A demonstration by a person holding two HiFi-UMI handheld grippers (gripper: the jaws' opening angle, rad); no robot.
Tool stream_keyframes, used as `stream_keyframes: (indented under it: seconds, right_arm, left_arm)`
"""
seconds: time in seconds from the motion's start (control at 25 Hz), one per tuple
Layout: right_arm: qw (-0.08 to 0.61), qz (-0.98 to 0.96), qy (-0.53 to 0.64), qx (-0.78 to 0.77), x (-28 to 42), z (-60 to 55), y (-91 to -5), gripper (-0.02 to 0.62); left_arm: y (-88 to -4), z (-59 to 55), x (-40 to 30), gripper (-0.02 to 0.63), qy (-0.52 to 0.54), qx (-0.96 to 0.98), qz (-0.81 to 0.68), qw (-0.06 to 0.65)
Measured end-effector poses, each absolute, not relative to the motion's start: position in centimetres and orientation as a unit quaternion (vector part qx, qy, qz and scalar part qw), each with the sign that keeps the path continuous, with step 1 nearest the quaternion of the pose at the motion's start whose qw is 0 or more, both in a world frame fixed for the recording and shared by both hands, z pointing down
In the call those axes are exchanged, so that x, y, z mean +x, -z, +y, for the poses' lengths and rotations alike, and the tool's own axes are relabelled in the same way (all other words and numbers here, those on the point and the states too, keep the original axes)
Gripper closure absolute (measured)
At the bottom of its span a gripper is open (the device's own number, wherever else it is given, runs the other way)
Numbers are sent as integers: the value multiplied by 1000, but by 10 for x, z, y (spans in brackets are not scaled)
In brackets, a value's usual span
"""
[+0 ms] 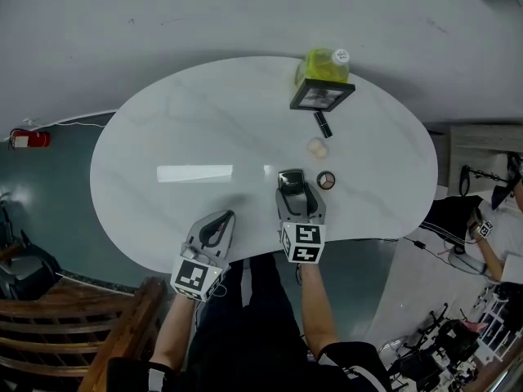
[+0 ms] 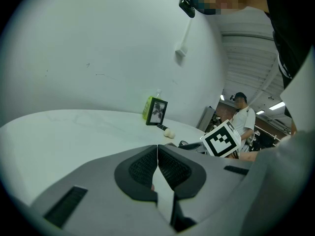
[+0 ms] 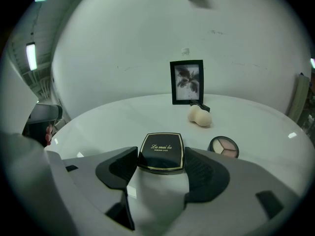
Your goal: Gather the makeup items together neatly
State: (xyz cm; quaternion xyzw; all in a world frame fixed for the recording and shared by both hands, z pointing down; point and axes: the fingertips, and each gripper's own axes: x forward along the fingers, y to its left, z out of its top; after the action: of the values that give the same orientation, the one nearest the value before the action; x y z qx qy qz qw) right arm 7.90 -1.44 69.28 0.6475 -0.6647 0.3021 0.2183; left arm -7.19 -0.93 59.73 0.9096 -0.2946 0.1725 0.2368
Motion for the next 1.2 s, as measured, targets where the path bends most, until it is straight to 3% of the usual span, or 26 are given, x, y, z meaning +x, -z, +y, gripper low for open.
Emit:
stream_keyframes:
  seconds: [0.64, 1.2]
  right_arm:
    - [215, -653, -318, 652, 76, -17, -694, 308]
    - [213, -723, -300, 584, -32, -26, -674, 308]
  left_arm:
    - [-594, -10, -89, 586, -158, 905, -315, 239]
    - [-580, 5, -157, 586, -144, 883, -383, 231]
